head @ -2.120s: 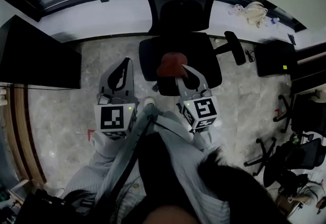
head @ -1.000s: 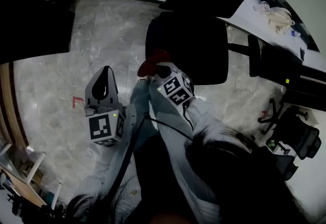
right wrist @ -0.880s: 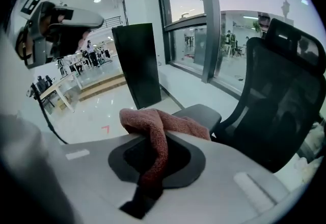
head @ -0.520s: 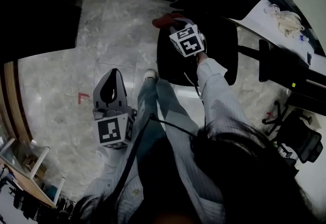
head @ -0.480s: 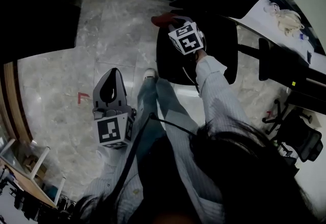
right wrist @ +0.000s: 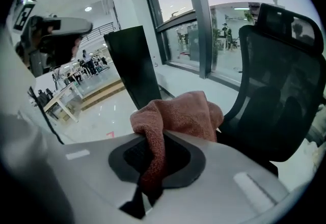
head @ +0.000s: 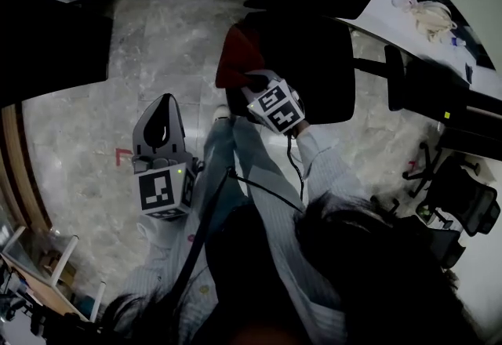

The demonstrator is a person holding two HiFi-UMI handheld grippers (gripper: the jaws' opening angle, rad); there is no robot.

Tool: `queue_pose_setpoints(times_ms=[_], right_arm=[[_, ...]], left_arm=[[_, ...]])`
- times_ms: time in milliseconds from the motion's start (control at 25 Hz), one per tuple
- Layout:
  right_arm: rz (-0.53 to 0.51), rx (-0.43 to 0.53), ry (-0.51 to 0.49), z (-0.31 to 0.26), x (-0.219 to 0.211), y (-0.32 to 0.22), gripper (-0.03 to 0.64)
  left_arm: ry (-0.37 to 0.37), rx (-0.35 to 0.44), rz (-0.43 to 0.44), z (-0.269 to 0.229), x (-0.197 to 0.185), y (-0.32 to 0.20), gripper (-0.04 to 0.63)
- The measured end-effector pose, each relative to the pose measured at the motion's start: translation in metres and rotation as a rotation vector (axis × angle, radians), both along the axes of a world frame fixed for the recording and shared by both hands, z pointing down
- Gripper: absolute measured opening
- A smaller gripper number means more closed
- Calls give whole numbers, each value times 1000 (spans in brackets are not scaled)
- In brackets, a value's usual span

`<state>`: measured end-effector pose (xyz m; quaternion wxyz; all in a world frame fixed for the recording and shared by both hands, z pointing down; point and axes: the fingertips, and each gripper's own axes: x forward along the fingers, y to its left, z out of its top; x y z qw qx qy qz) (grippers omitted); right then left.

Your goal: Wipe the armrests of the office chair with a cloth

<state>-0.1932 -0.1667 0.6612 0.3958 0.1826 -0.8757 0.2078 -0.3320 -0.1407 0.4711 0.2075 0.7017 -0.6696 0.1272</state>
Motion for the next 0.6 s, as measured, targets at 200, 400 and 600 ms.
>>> queue_pose_setpoints(times_ms=[200, 400, 600], right_arm=[[-91, -13, -6, -13, 18, 78, 28], [-124, 18, 1, -14, 25, 83, 28], [-89, 62, 29, 0, 20, 11, 28]], left_arm=[[3, 1, 39, 0, 20, -3, 3], [6, -2, 61, 0, 36, 1, 3], [-1, -28, 67, 3, 38, 15, 3]])
